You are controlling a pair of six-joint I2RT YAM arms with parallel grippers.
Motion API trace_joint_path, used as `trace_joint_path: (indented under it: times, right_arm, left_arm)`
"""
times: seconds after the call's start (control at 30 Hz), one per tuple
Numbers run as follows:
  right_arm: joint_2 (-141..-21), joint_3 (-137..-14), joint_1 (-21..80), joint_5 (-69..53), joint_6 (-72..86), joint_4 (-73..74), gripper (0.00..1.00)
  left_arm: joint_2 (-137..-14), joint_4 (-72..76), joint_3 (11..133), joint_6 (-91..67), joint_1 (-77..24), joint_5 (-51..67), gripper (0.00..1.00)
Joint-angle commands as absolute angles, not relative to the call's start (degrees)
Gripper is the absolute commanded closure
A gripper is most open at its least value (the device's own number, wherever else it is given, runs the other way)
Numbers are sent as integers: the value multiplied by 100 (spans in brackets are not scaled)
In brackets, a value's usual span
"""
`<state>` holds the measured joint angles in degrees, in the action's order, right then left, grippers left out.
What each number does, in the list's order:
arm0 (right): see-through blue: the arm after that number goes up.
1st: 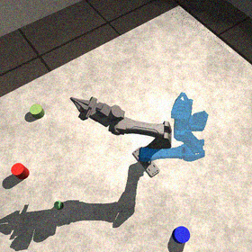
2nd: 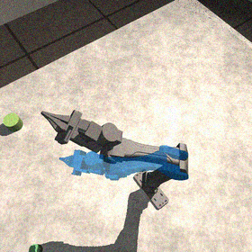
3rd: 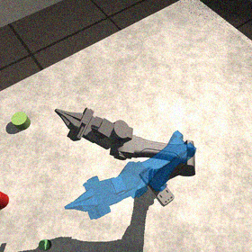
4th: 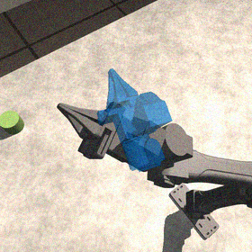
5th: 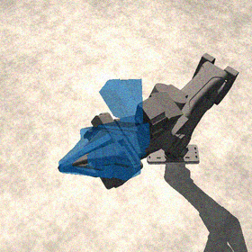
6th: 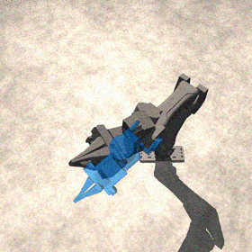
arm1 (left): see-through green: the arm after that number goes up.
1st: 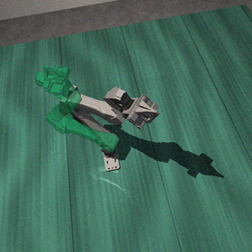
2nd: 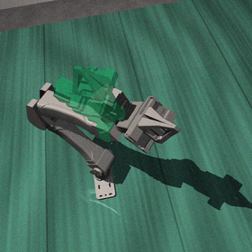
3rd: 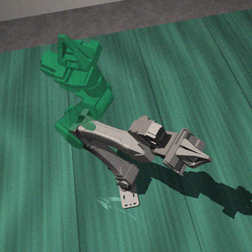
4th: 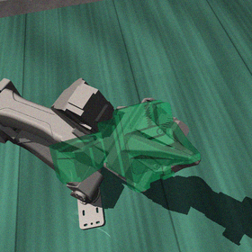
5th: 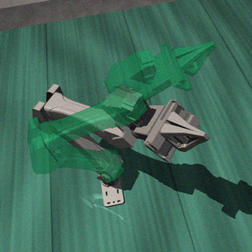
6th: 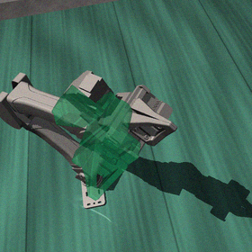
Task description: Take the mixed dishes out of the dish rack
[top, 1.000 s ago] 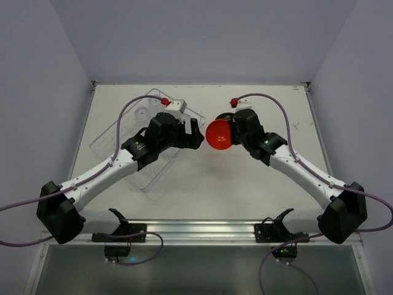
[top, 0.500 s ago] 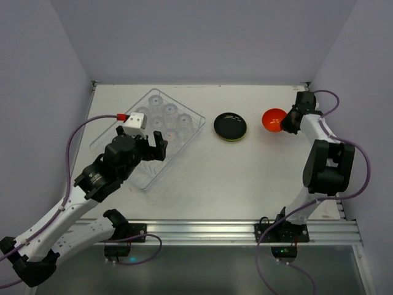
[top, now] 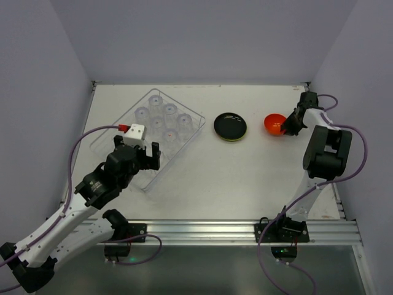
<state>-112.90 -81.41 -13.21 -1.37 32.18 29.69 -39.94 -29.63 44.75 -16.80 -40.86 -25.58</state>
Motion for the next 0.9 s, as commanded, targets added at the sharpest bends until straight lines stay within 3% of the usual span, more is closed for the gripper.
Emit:
trace_joint_path:
  times: [0.0, 0.13, 0.37, 0.5, 0.57, 0.7, 0.87]
  right_arm:
    - [-11329, -8394, -1389, -378, 3111, 3181, 72]
    - [-11022, -8280, -1415, -317, 3033, 3225, 55]
    - [-9889, -8051, -1468, -9, 2874, 3375, 36]
    - [-8879, -7533, -1223, 35, 2567, 3270, 18]
    - [-8211, -7305, -698, 158, 2461, 3173, 1]
    - [-7305, -6690, 368, 27, 2303, 2753, 1]
    - [-6453, -5750, 483, -1519, 2662, 1873, 1]
  left_arm:
    - [-4025, -2698, 4447, -1503, -4025, -2628, 0]
    - [-4008, -2698, 4465, -1503, -3999, -2637, 0]
    - [-4113, -2689, 4500, -1547, -3964, -2654, 0]
    - [-4385, -2655, 4824, -1713, -3955, -2558, 0]
    - [-4491, -2636, 5175, -2159, -3964, -2724, 0]
    - [-4475, -2848, 5651, -2304, -3964, -2506, 0]
    - [-4585, -2731, 5606, -2320, -3955, -2557, 0]
